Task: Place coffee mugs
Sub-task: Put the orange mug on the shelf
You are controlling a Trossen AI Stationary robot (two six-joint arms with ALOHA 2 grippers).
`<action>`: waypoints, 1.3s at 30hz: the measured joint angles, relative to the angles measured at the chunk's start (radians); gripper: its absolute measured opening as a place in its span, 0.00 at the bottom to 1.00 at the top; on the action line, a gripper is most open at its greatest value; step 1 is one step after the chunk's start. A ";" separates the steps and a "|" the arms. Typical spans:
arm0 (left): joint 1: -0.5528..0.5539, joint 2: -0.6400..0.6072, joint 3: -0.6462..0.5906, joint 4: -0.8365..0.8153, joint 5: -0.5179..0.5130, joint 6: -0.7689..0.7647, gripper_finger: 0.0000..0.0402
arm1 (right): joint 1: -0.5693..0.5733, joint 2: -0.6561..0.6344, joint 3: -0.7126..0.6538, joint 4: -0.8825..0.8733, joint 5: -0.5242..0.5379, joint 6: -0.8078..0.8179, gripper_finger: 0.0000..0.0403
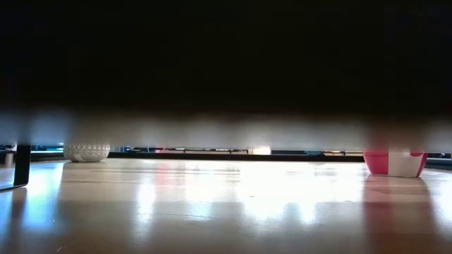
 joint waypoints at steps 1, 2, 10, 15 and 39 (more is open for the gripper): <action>0.006 -0.029 0.000 -0.001 0.001 -0.006 0.01 | 0.000 0.000 0.000 -0.004 -0.002 0.000 0.06; 0.013 -0.058 0.000 -0.001 0.001 -0.011 0.01 | 0.000 0.000 0.000 -0.008 -0.003 0.000 0.06; 0.113 -0.234 0.023 -0.010 -0.075 0.059 0.01 | 0.000 0.000 0.000 -0.049 -0.005 0.000 0.06; 0.257 -0.248 0.070 -0.080 -0.137 0.215 0.01 | 0.000 0.000 0.000 -0.066 -0.005 0.000 0.06; 0.669 0.138 0.720 -0.100 -0.173 1.035 0.01 | 0.000 0.000 0.000 -0.142 -0.040 0.082 0.06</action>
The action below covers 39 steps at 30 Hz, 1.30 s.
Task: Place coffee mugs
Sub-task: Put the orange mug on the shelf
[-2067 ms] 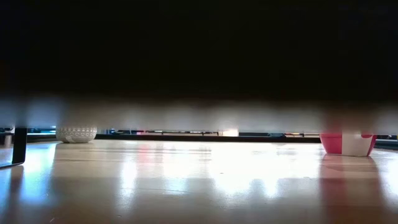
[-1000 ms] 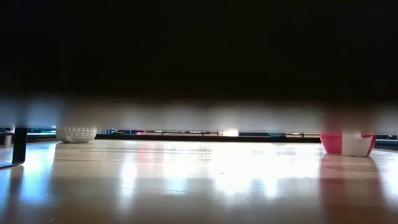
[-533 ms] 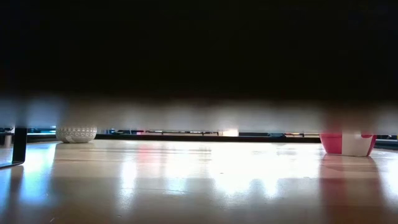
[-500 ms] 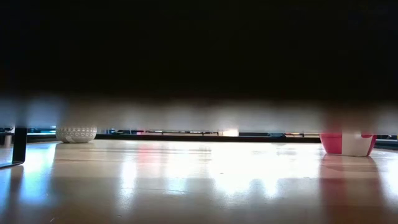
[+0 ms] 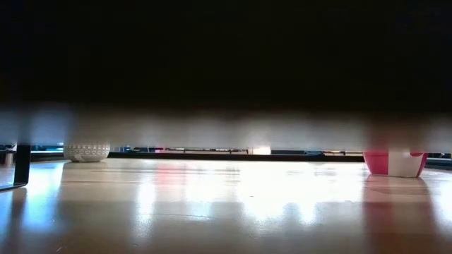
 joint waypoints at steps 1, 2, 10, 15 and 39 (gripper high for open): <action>-0.011 0.012 0.021 0.001 0.001 0.001 0.01 | 0.000 0.000 0.000 0.000 0.000 0.000 0.06; -0.024 0.026 0.040 0.001 0.000 0.010 0.01 | 0.000 0.000 0.000 0.000 -0.001 0.000 0.06; -0.051 0.119 0.075 -0.022 0.009 0.084 0.01 | 0.000 0.000 0.000 0.000 -0.007 0.000 0.06; -0.019 0.198 0.075 -0.021 0.033 0.154 0.01 | 0.000 0.000 0.000 0.000 -0.009 0.000 0.06; 0.097 0.476 0.038 0.140 0.131 0.474 0.01 | 0.000 0.000 0.000 0.000 -0.025 0.007 0.06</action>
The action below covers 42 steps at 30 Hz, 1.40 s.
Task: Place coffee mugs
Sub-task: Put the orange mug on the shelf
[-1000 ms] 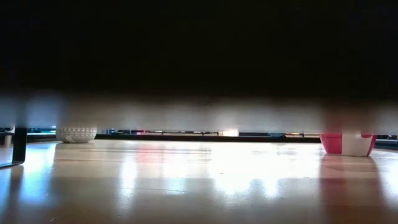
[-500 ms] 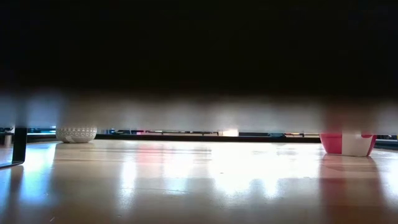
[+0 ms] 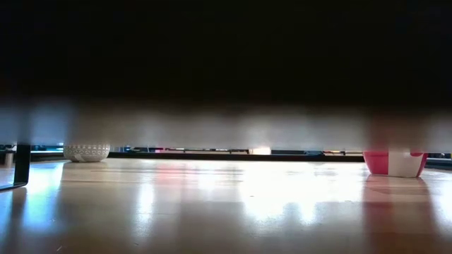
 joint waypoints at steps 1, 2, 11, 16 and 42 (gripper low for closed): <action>0.001 -0.001 -0.009 0.014 0.001 0.005 0.01 | 0.000 0.000 0.000 0.000 0.000 0.000 0.06; 0.003 -0.001 -0.017 0.032 0.001 0.007 0.01 | 0.000 0.000 0.000 0.000 0.000 0.000 0.06; 0.015 0.000 -0.091 0.099 -0.003 0.019 0.01 | 0.000 0.000 0.000 0.004 0.000 0.000 0.06; 0.017 -0.002 -0.131 0.108 0.013 0.031 0.01 | 0.000 0.000 0.000 0.007 0.000 0.000 0.06; 0.024 -0.002 -0.169 0.153 0.052 0.058 0.12 | 0.000 0.001 0.000 0.030 0.002 0.000 0.06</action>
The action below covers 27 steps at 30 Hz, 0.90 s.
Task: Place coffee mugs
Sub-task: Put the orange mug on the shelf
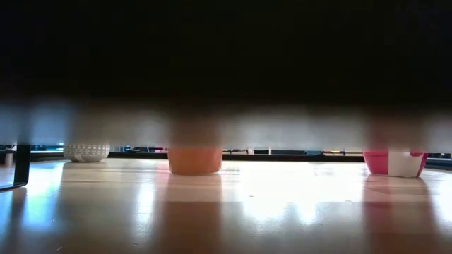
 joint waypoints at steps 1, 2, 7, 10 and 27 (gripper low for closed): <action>0.002 0.000 0.000 0.009 -0.004 0.000 0.12 | 0.000 0.000 0.000 0.000 0.000 0.000 0.06; 0.006 0.000 0.000 0.013 -0.010 0.000 0.12 | 0.000 0.000 0.000 0.000 0.000 0.000 0.06; 0.025 -0.001 0.000 0.035 -0.071 -0.008 0.15 | 0.000 0.000 0.000 0.000 0.000 0.000 0.06; 0.030 -0.001 0.010 0.023 -0.081 -0.018 0.17 | 0.000 0.000 0.000 -0.001 0.000 0.000 0.06; 0.011 -0.002 0.194 -0.277 -0.053 -0.127 0.28 | 0.000 0.000 0.000 -0.030 0.000 0.000 0.06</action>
